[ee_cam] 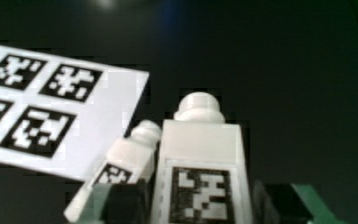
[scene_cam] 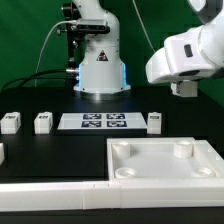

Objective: Assemble one leg

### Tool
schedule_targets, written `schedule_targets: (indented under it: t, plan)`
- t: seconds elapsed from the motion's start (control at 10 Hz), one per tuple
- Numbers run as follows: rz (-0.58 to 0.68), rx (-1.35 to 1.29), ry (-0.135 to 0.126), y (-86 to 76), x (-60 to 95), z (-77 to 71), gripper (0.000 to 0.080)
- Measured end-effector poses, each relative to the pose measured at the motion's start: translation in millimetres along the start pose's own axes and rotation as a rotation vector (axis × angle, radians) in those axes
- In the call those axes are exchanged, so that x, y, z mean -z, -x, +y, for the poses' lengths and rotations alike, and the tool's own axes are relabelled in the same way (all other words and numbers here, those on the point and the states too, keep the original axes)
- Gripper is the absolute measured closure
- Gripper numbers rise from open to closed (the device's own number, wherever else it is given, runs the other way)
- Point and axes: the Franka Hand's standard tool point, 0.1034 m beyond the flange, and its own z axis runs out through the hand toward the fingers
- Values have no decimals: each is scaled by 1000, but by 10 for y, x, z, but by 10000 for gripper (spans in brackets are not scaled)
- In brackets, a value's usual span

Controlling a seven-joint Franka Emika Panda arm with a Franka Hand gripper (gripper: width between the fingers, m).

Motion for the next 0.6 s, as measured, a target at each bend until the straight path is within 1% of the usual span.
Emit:
schedule_targets:
  t: [0.1, 0.2, 0.3, 0.4, 0.5, 0.6]
  plan:
    - [-1, 0, 0, 2, -6, 0, 509]
    - [58, -1, -5, -61, 72, 19, 509]
    - [174, -11, -14, -55, 260, 113, 509]
    - [255, -16, -18, -30, 352, 200, 509]
    - [384, -7, -18, -113, 441, 231, 509]
    - [498, -11, -11, -116, 459, 228, 509]
